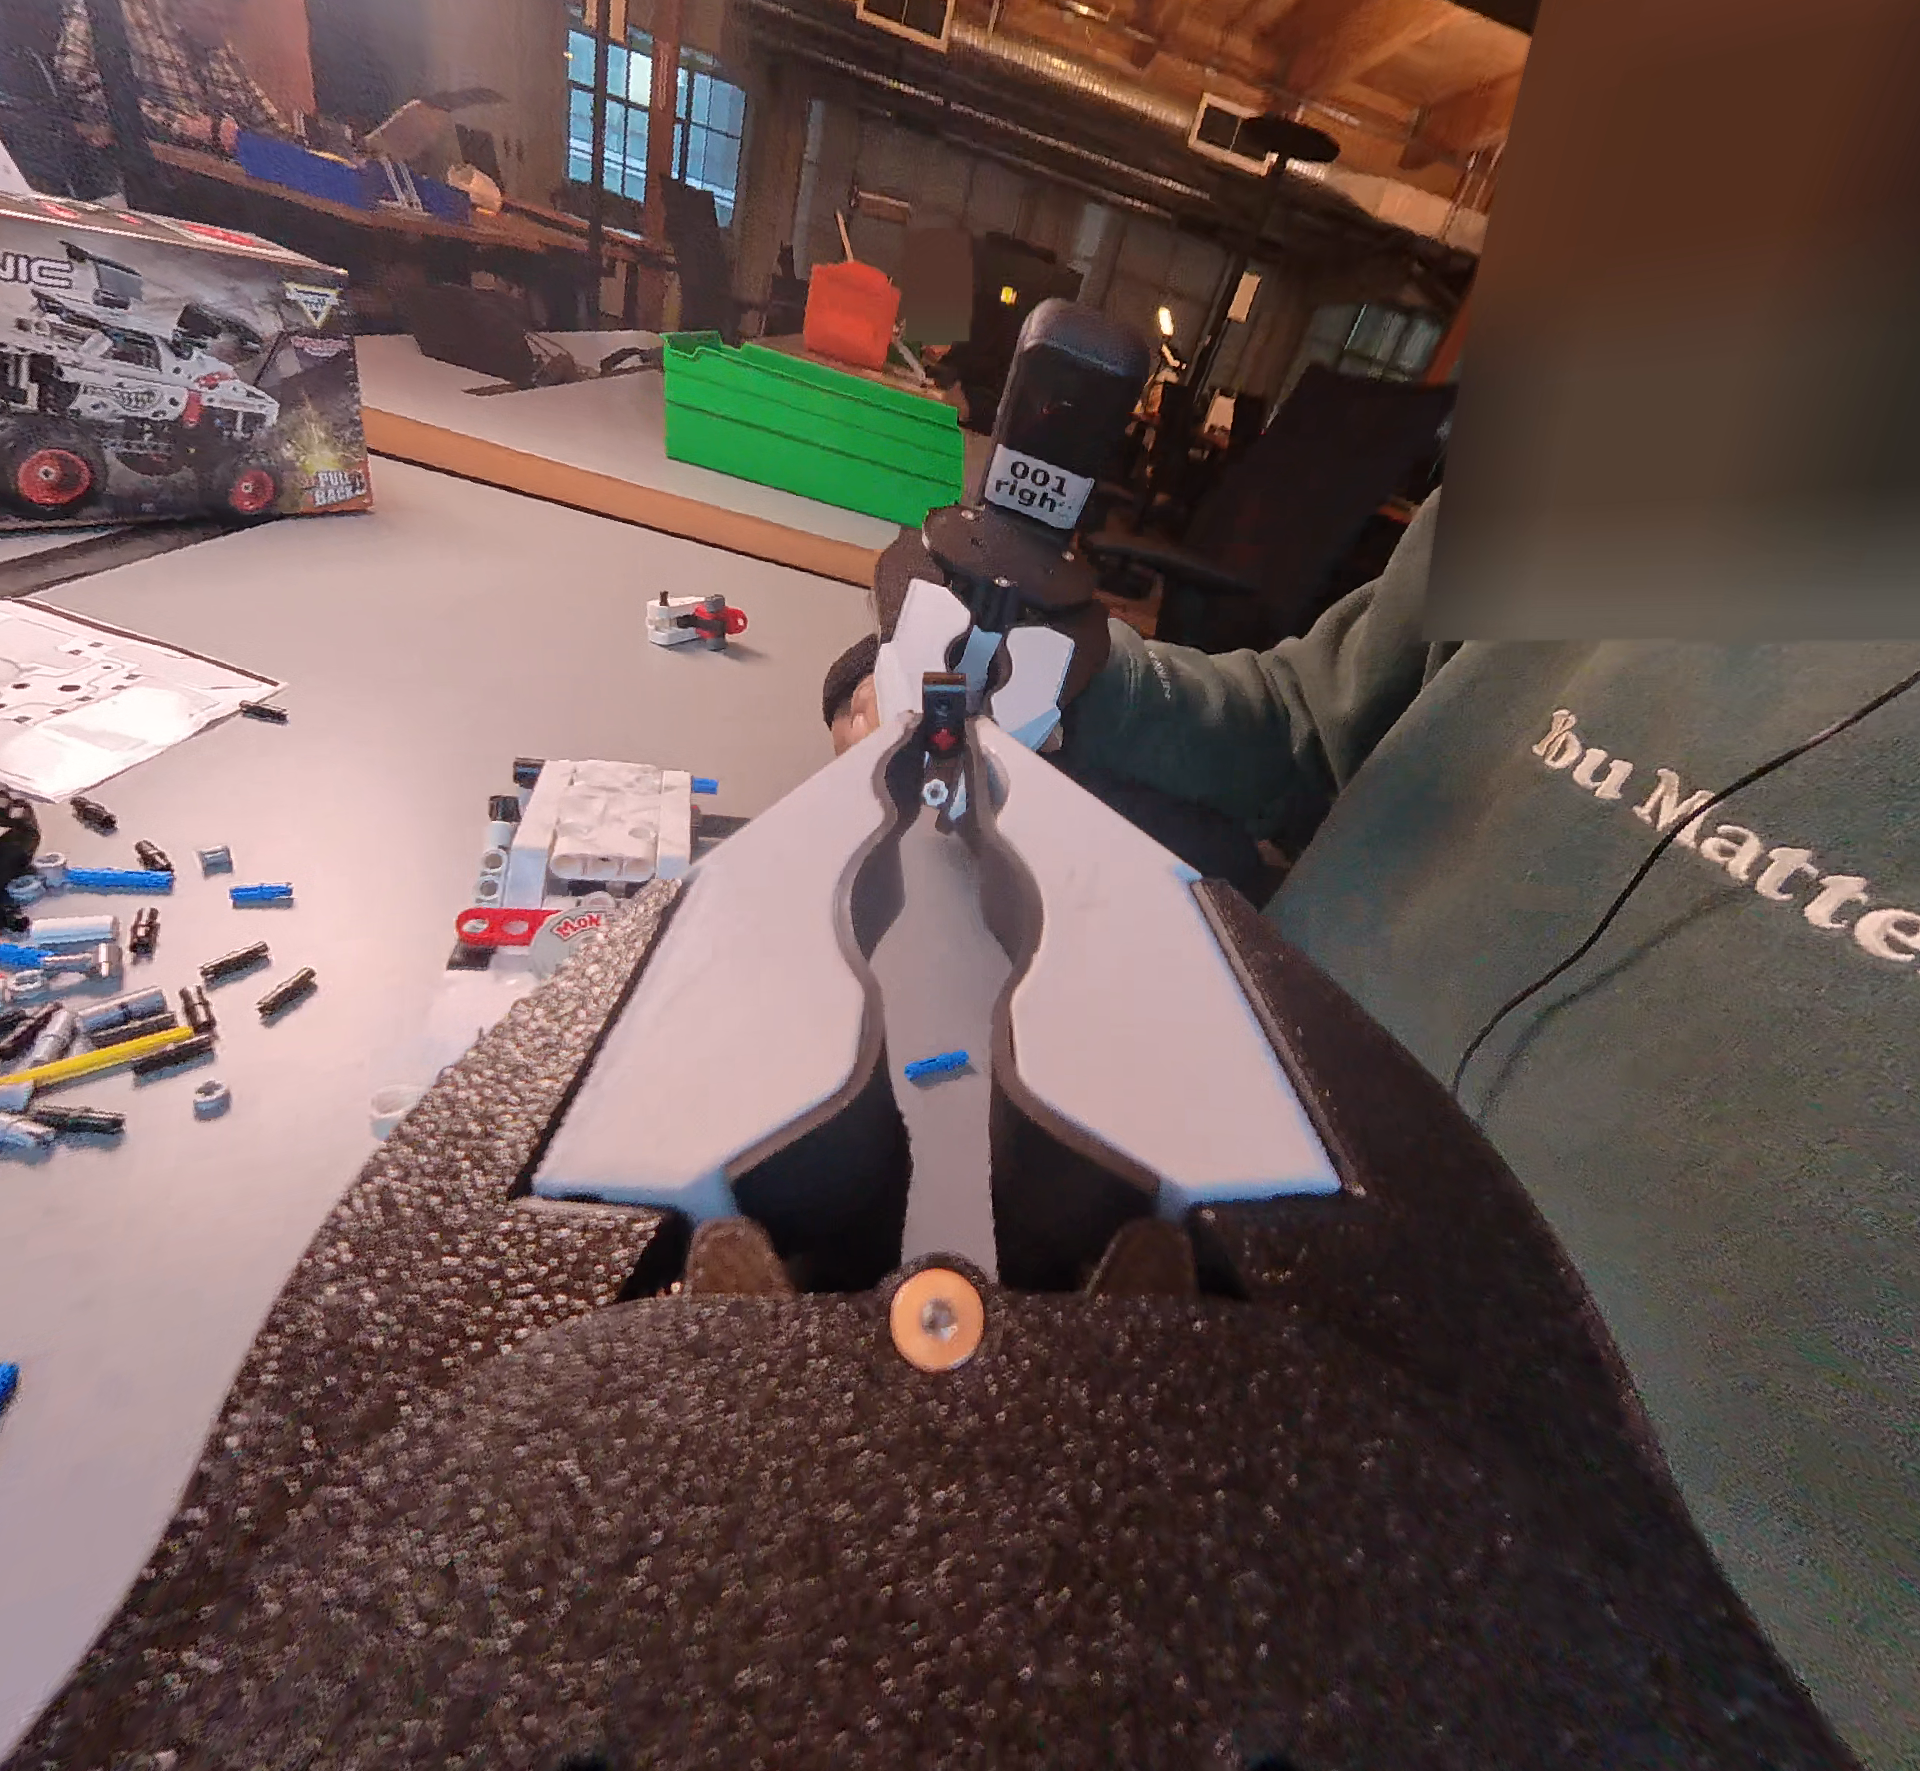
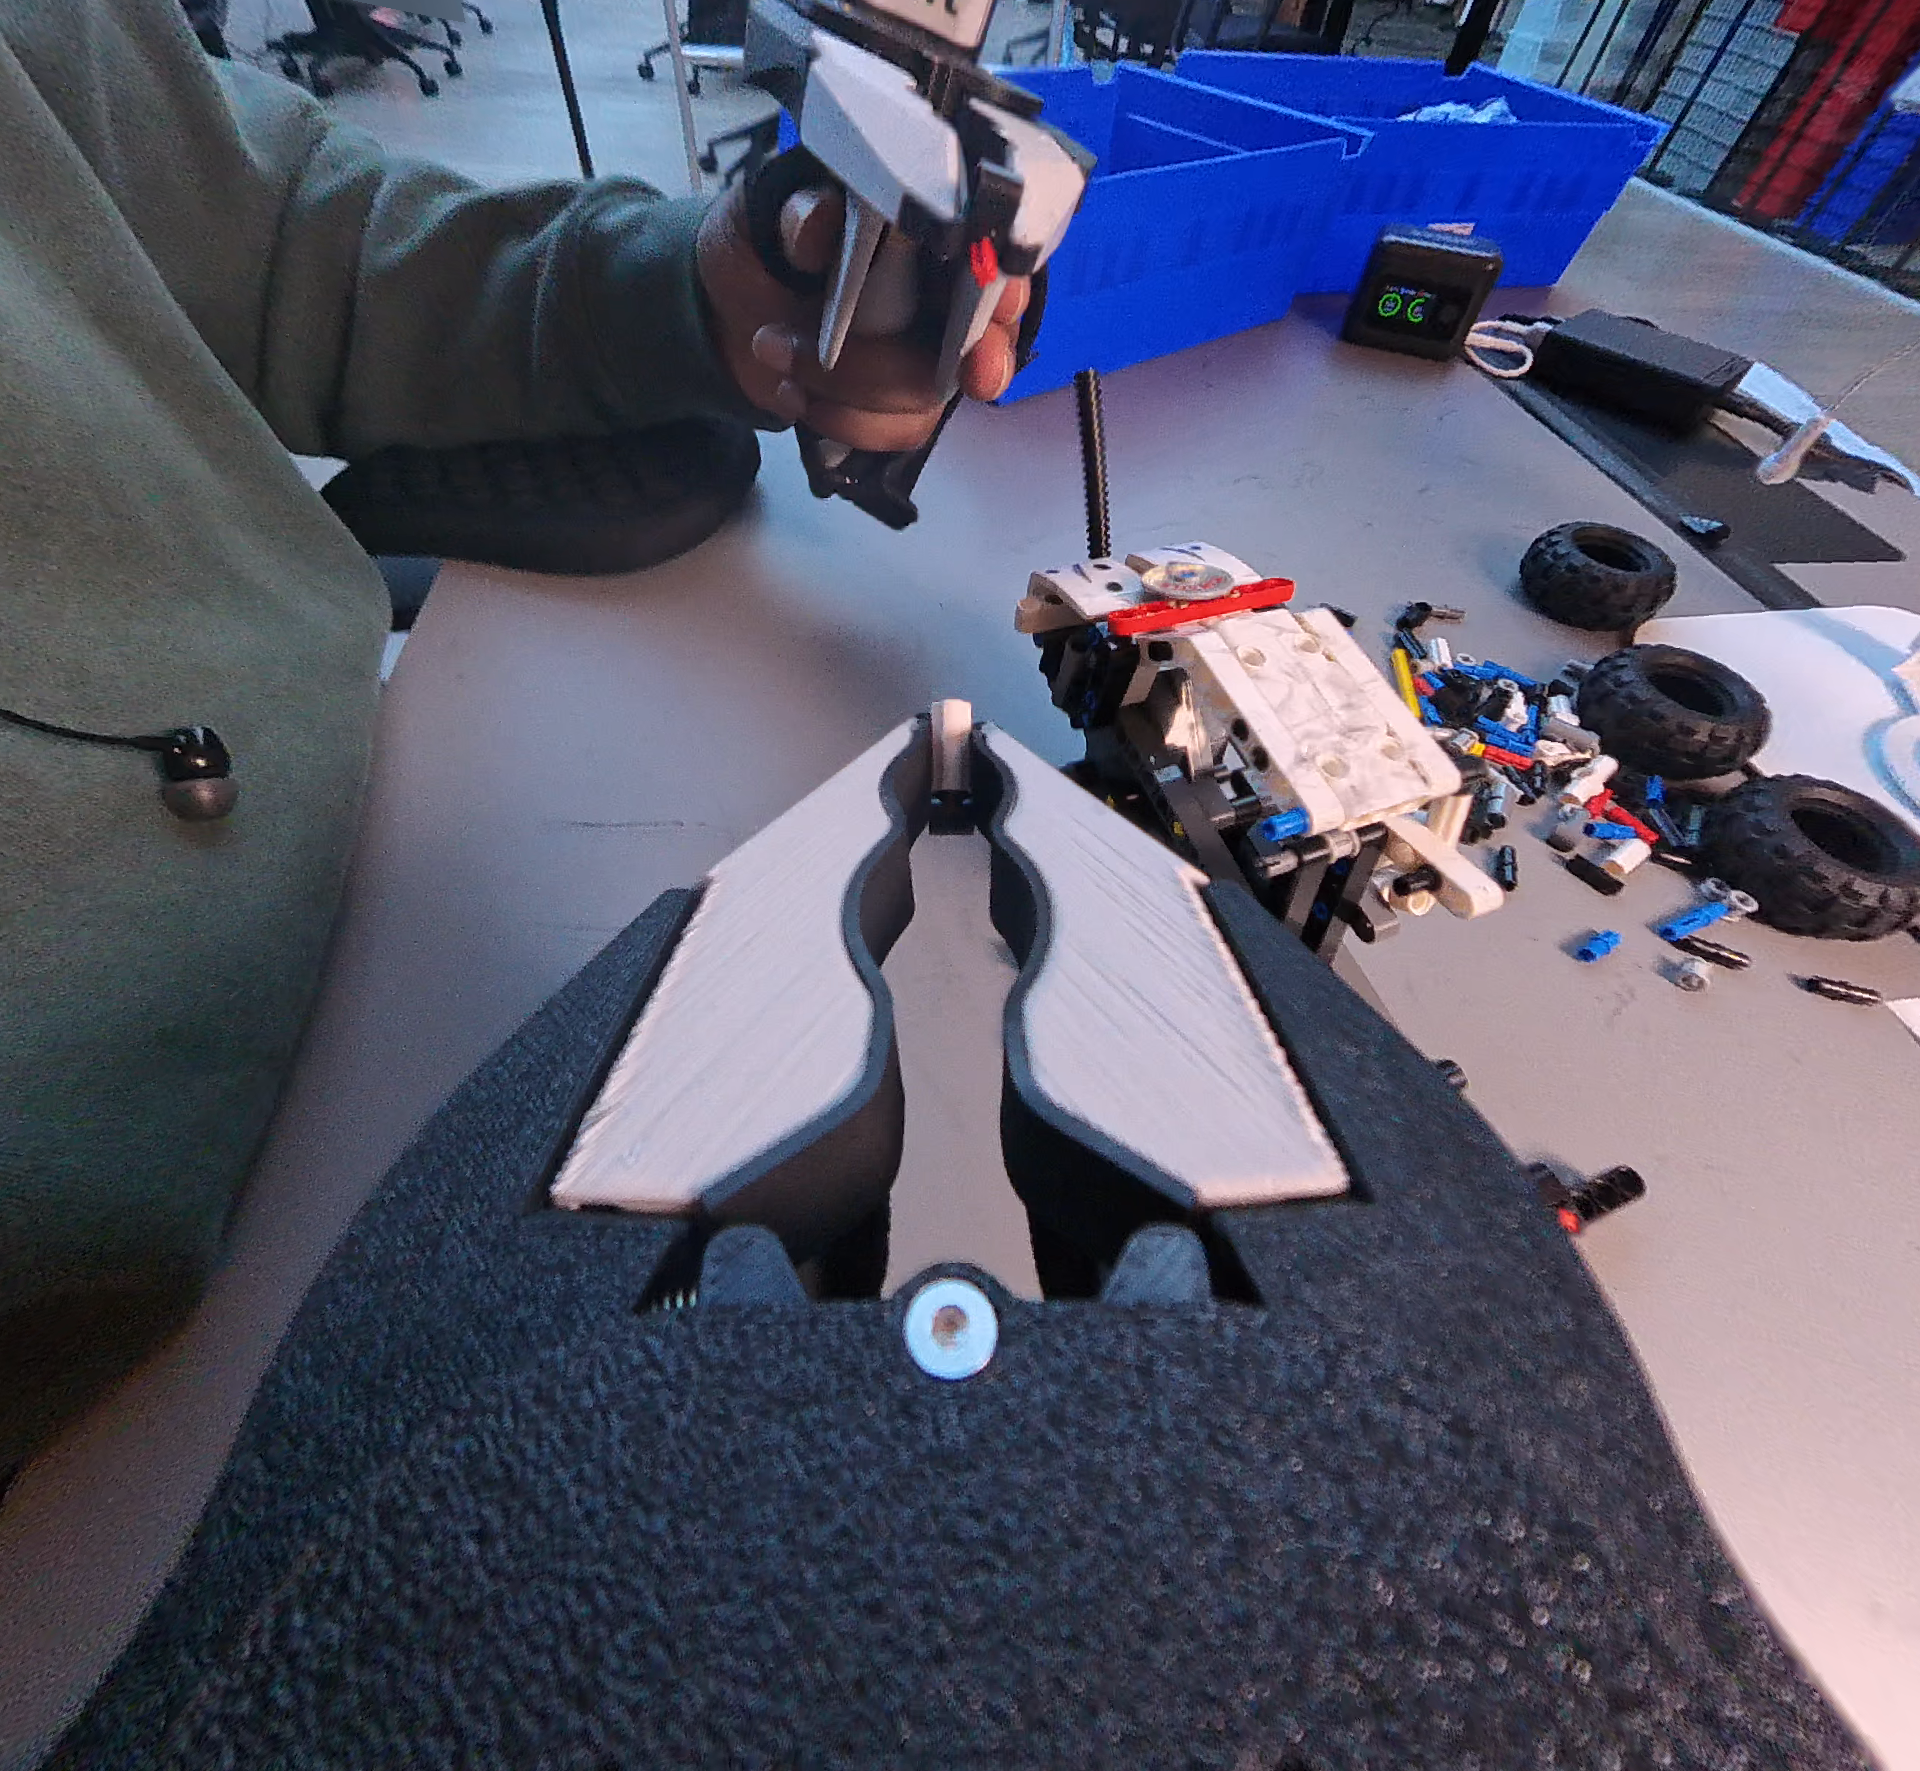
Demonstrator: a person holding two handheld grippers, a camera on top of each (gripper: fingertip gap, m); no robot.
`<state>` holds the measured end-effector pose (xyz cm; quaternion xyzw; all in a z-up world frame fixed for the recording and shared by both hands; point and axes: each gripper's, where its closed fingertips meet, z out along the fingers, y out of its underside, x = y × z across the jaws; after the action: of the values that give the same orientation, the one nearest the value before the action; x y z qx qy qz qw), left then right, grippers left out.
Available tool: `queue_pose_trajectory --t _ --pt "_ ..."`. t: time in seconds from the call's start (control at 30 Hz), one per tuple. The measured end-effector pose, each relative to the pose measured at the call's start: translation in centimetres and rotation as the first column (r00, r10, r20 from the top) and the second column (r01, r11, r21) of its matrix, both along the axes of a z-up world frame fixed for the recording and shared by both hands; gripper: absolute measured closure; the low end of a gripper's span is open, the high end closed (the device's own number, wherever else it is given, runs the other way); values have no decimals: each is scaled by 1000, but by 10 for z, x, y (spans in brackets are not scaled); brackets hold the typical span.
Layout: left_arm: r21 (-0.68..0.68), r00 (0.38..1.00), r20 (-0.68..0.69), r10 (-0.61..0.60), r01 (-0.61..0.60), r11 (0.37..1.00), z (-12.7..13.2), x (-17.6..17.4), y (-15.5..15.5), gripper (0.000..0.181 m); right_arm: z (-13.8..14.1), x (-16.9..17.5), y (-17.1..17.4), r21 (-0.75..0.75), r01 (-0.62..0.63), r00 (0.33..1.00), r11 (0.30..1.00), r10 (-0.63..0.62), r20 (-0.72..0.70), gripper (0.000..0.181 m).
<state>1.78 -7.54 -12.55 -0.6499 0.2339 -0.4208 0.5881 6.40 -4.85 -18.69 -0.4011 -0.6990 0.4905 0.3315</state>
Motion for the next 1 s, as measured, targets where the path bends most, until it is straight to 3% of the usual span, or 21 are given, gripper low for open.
queue_pose_trajectory --t 0.1,0.2,0.43,0.57,0.67,0.83,0.9,1.0 --pt "-19 999 32 -3 4 1000 -3 1 1 175 -30 4 -2 123 -27 992 992 12 122 175" --pt "-45 998 48 -27 29 999 -10 8 1 175 -34 3 -7 160 -38 993 986 20 115 175" --pt "-130 998 -16 -69 66 989 -40 29 1 174 0 -7 7 242 93 989 966 -62 -134 175" --pt "-169 995 -65 -81 69 983 -52 36 0 174 16 -12 19 380 223 950 897 -113 -290 176" --pt "-237 980 -181 -83 38 971 -74 42 1 170 13 -12 13 406 204 953 891 -86 -290 176" --pt "-293 885 -460 -76 -71 953 -120 43 2 166 3 -13 8 411 166 967 897 -66 -247 175" --pt "-286 899 -432 -75 -58 957 -116 46 2 159 -3 -14 7 431 157 972 889 -61 -228 175" --pt "-312 965 -259 -46 -39 949 -93 44 6 152 -8 -15 3 474 145 976 869 -47 -213 175"
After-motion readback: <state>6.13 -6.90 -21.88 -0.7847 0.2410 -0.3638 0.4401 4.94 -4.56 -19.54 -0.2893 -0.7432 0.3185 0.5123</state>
